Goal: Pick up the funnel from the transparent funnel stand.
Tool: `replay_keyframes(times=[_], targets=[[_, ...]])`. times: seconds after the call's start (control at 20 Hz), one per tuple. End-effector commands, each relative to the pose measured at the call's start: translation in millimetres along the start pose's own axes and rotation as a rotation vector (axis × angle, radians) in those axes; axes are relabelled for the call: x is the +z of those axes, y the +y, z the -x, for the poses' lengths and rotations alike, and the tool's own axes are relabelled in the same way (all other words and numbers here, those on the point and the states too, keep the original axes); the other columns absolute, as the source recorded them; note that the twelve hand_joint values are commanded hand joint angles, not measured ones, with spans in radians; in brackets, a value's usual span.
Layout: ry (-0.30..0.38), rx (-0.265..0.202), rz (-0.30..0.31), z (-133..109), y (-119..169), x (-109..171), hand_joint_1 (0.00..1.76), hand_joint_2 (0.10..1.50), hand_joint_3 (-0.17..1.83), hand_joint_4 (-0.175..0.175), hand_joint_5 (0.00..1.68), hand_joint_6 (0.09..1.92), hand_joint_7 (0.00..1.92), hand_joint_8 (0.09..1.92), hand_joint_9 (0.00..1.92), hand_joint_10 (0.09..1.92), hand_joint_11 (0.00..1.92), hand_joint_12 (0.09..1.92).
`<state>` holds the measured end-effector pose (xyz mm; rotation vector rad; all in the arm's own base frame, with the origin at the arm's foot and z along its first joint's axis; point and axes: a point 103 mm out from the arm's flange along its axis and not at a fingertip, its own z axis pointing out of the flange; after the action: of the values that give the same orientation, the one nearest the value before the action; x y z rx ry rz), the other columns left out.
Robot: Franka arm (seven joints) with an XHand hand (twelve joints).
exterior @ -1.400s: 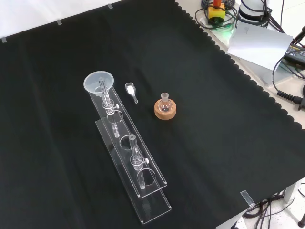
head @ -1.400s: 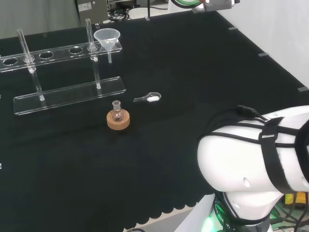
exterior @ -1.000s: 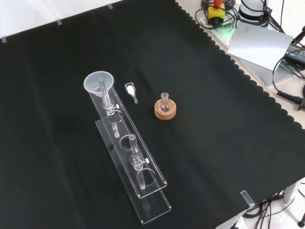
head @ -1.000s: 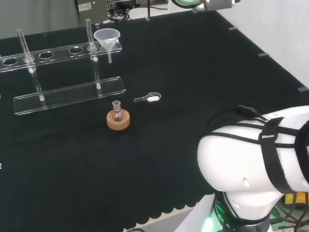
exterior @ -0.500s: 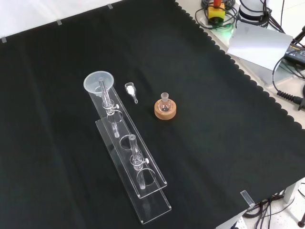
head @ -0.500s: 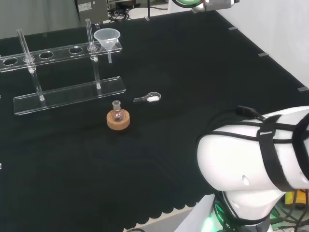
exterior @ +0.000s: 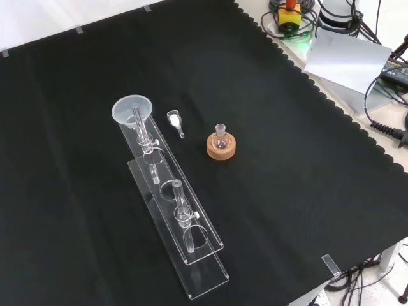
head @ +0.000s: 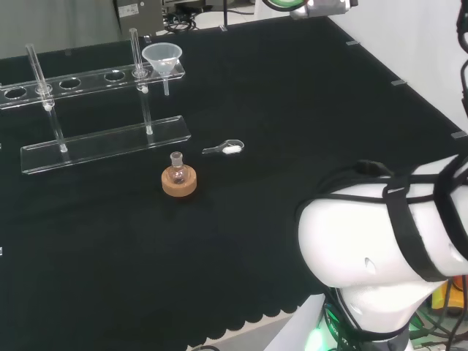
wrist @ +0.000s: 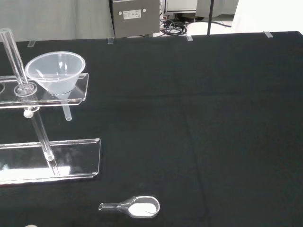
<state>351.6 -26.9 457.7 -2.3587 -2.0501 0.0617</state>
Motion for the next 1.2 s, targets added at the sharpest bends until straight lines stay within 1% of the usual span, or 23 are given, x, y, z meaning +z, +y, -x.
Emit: replay_keyframes(times=[0.05, 0.15, 0.3, 0.45, 0.5, 0.6, 0.85, 1.2], targets=[[-0.014, -0.063, 0.004, -0.5, 61.3, 13.1, 0.04, 1.17, 0.38, 0.001, 0.21, 0.09, 0.16, 0.58, 0.31, 0.64, 0.14, 1.36], [-0.010, -0.097, 0.001, -5.9, 84.0, 17.7, 0.08, 1.15, 0.36, -0.003, 0.22, 0.09, 0.18, 0.59, 0.33, 0.65, 0.15, 1.36], [-0.035, -0.119, -0.027, -12.7, 112.8, 24.1, 0.10, 1.14, 0.35, -0.006, 0.22, 0.09, 0.19, 0.60, 0.34, 0.65, 0.15, 1.37], [-0.057, -0.134, -0.059, -23.1, 133.9, 32.7, 0.11, 1.14, 0.35, -0.008, 0.23, 0.09, 0.20, 0.60, 0.34, 0.65, 0.15, 1.37], [-0.060, -0.148, -0.065, -28.6, 140.3, 36.2, 0.11, 1.14, 0.35, -0.009, 0.23, 0.09, 0.20, 0.60, 0.34, 0.65, 0.15, 1.37], [-0.065, -0.166, -0.081, -39.1, 150.9, 44.0, 0.11, 1.13, 0.34, -0.011, 0.24, 0.09, 0.20, 0.61, 0.34, 0.65, 0.15, 1.37], [-0.089, -0.209, -0.144, -66.0, 174.9, 66.5, 0.14, 1.11, 0.33, -0.015, 0.23, 0.09, 0.21, 0.61, 0.34, 0.65, 0.16, 1.37], [-0.114, -0.265, -0.213, -99.3, 201.8, 91.4, 0.26, 1.03, 0.29, -0.017, 0.22, 0.09, 0.20, 0.62, 0.35, 0.66, 0.16, 1.37]])
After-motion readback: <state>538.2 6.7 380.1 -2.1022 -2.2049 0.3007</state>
